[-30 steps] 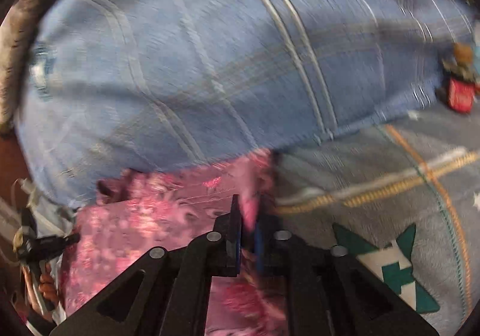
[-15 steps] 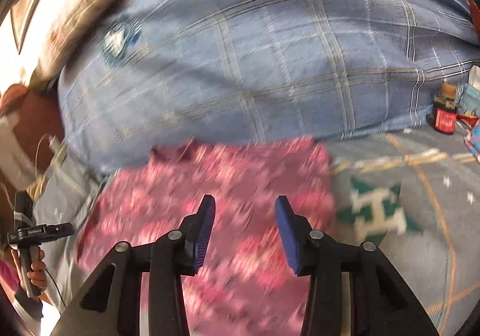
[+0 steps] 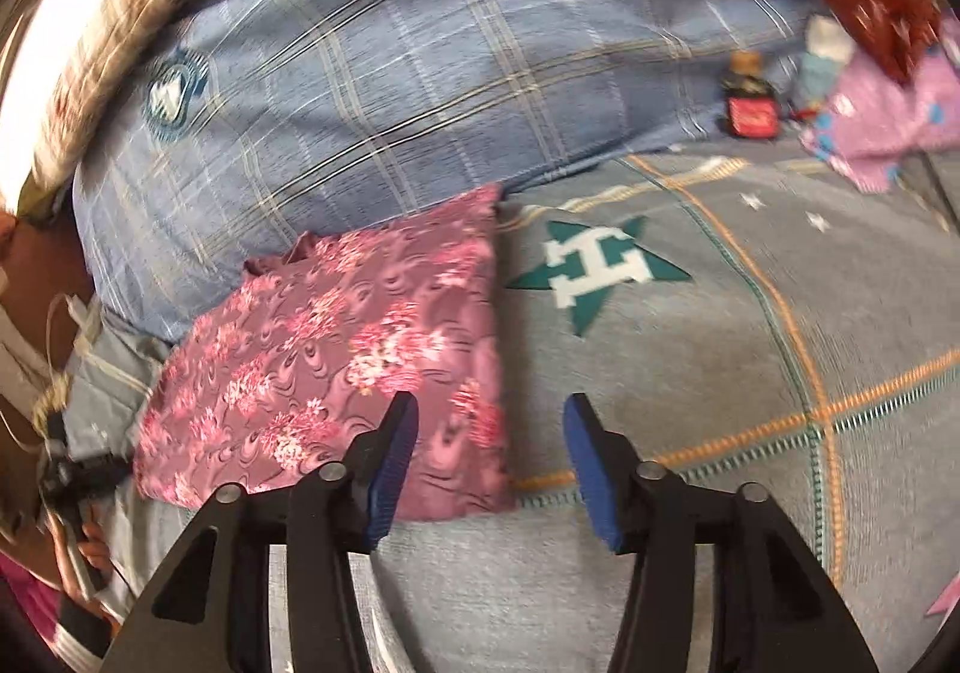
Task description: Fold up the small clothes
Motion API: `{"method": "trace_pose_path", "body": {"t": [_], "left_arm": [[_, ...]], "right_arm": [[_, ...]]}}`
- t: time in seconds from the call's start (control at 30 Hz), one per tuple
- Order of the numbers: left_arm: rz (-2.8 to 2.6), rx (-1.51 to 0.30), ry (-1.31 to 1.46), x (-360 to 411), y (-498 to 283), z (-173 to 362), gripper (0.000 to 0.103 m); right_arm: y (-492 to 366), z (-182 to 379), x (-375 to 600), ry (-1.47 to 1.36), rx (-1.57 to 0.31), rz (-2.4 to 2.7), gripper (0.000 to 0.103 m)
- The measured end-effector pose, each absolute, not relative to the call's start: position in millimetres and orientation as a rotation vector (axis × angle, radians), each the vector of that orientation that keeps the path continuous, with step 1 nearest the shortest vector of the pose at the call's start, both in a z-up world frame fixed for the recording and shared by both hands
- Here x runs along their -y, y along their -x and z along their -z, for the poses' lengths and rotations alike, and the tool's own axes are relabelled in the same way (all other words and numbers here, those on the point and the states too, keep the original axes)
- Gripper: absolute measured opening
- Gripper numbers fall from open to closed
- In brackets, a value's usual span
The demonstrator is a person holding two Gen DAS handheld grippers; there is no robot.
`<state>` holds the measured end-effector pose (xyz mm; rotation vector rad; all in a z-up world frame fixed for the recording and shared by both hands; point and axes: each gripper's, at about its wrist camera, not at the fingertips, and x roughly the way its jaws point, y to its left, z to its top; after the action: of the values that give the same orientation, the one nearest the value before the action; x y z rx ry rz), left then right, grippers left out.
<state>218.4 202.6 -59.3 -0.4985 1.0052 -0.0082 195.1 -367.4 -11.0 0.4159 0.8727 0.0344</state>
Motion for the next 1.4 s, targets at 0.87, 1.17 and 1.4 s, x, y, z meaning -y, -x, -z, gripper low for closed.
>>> {"method": "trace_pose_path", "body": {"t": [0.87,1.17,1.4], "left_arm": [[0.100,-1.010,0.560,-182,-194,50,0.016],[0.159,-0.995,0.435,-168,-270,5,0.059],[0.157,-1.145,0.429,-150,-351,37,0.059]], "right_arm": [[-211,30,370,-0.474,-0.911,-0.084,0.011],[-274,-10,385,-0.566,-0.836,-0.121,0.044],[-367,19,361,-0.489,-0.957,-0.058,0.048]]}}
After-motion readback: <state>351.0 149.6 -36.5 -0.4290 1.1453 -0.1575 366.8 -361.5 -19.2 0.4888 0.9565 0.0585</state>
